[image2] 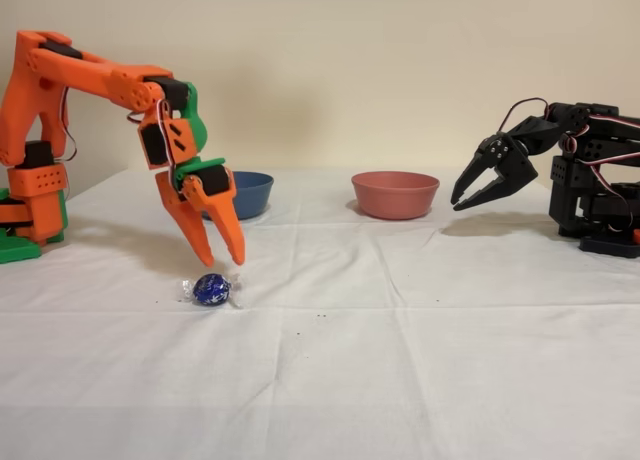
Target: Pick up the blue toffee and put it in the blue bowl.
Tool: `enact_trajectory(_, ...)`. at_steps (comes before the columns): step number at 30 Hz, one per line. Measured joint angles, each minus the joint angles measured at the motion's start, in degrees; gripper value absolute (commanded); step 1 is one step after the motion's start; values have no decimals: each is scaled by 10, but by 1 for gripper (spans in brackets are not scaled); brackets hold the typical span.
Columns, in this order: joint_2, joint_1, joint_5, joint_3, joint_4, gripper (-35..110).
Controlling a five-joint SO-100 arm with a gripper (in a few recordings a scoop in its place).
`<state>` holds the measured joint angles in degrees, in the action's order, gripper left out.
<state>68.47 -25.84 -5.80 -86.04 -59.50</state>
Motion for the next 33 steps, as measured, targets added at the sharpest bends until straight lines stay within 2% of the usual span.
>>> enact_trajectory(26,-10,-93,45,15,-12,35)
enact_trajectory(33,-10,-83,51,15,-12,35)
